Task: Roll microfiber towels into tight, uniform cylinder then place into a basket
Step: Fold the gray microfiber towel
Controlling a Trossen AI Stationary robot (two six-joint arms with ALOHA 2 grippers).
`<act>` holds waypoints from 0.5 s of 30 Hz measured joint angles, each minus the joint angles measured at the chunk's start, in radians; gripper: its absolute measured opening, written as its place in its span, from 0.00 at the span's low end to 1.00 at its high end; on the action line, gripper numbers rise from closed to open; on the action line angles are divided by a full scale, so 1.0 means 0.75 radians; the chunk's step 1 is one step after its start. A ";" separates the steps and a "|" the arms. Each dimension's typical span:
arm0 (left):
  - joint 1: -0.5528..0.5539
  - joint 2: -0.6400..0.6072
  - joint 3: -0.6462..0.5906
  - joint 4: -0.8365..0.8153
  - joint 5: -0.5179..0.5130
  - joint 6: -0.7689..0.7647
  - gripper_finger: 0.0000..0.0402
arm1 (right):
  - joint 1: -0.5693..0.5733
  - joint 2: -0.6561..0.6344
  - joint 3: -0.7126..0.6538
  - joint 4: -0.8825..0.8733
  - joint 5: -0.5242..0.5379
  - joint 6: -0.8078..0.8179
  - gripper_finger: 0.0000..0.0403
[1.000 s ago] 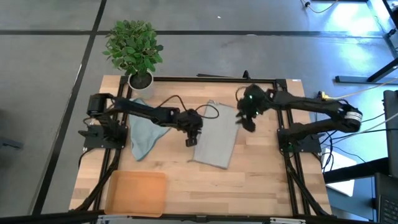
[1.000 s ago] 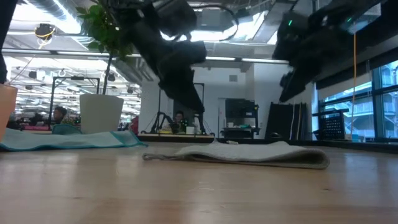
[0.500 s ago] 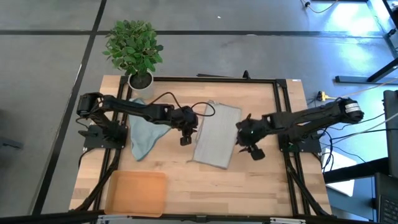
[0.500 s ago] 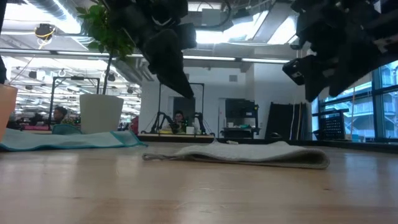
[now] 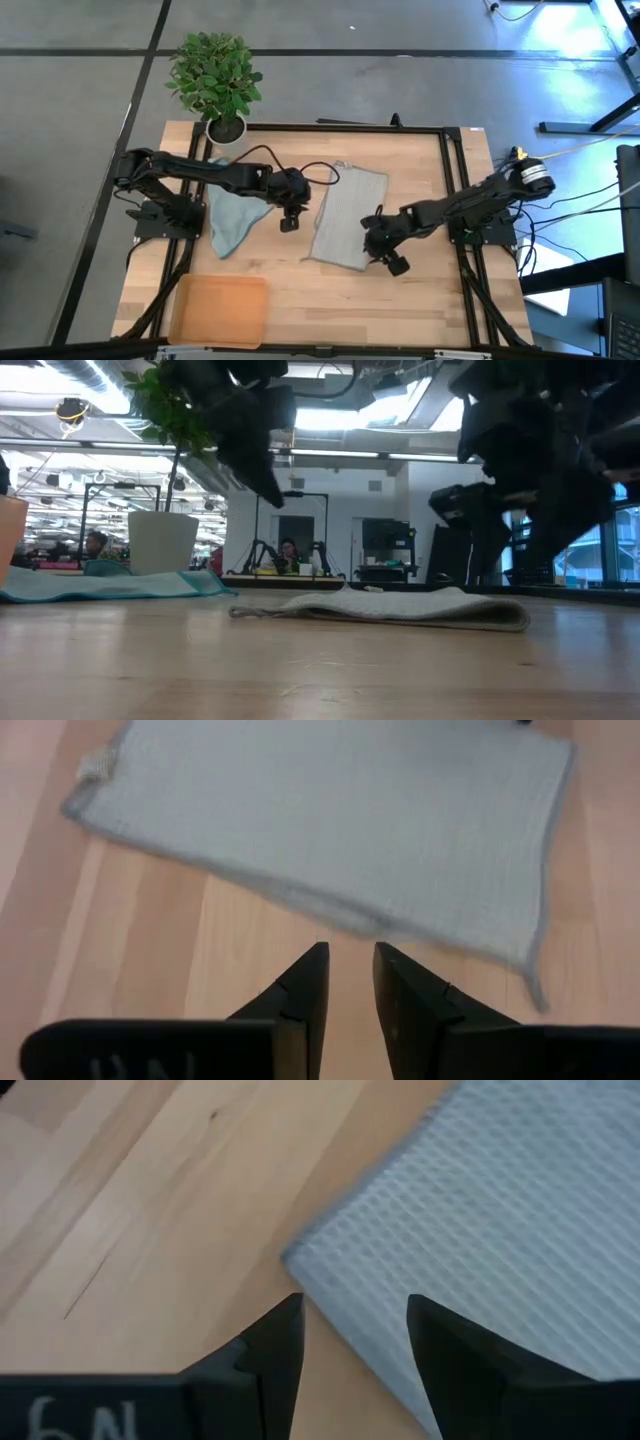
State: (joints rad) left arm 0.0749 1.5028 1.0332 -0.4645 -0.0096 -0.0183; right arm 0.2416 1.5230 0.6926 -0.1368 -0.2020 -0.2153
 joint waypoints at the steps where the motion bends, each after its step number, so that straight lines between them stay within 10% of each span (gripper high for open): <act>1: -0.002 -0.005 0.000 0.001 0.001 0.003 0.18 | 0.009 0.019 0.000 0.019 0.000 0.000 0.44; 15: -0.006 -0.021 0.001 -0.030 0.005 0.030 0.18 | 0.089 0.220 0.008 0.130 0.132 0.058 0.44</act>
State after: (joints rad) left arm 0.0708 1.4868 1.0340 -0.4870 -0.0055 0.0040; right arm 0.3084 1.6879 0.6983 -0.0390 -0.1031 -0.1716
